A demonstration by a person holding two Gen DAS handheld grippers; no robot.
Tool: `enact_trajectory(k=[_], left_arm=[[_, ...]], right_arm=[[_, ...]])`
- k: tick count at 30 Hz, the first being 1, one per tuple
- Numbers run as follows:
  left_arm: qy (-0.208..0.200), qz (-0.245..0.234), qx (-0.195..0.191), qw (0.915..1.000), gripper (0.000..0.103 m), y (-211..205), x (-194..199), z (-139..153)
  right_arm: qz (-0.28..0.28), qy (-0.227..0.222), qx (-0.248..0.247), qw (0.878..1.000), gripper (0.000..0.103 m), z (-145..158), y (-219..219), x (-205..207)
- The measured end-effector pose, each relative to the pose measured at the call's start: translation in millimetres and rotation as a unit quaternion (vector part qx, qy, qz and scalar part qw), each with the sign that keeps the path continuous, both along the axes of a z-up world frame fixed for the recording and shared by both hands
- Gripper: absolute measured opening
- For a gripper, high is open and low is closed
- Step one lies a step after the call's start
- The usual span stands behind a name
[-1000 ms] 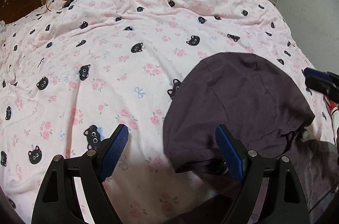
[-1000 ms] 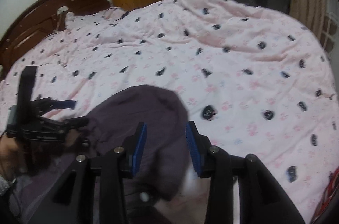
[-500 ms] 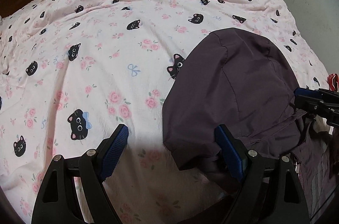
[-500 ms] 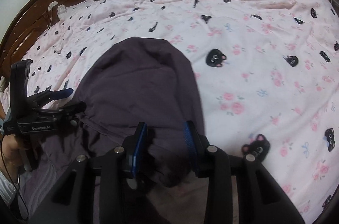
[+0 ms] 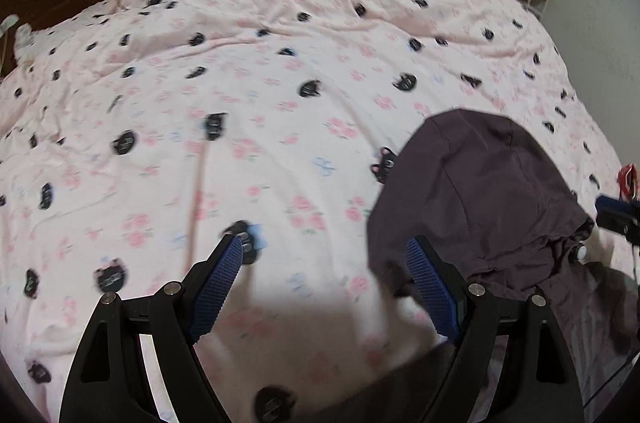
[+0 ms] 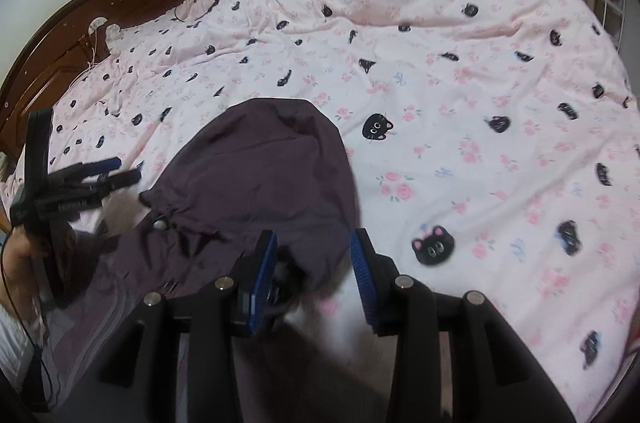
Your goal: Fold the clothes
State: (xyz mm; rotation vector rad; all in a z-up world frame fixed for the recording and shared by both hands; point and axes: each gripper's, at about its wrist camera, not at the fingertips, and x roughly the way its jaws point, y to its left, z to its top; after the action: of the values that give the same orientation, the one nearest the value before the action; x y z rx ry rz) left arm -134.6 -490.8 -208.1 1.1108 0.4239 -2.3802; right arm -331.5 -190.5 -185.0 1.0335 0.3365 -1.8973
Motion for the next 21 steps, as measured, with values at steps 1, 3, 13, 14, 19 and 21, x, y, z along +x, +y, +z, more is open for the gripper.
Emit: enact_trajectory(k=[1,3,13,14,19,21], left_arm=[[0.001,0.002,0.000,1.0000,0.081,-1,5,2],[0.001,0.003,0.000,1.0000,0.081,0,14,5],[-0.016,-0.006,-0.004,0.9998,0.081,34,61,7],[-0.013,-0.003,-0.002,0.9999,0.081,38,71,8],[-0.012,0.019,-0.013,0.9997,0.081,54,117,16],[-0.016,0.031,-0.029,0.9990,0.081,59,136,19]], right_arm=[[0.000,0.004,0.001,1.000,0.046,3,4,5],[-0.002,0.010,0.003,1.000,0.048,7,11,16],[0.007,0.006,0.016,1.000,0.048,5,35,73],[0.007,0.005,0.017,1.000,0.048,5,38,78],[0.010,0.000,0.020,1.000,0.048,4,51,108],[0.017,0.002,0.024,1.000,0.048,3,55,123]])
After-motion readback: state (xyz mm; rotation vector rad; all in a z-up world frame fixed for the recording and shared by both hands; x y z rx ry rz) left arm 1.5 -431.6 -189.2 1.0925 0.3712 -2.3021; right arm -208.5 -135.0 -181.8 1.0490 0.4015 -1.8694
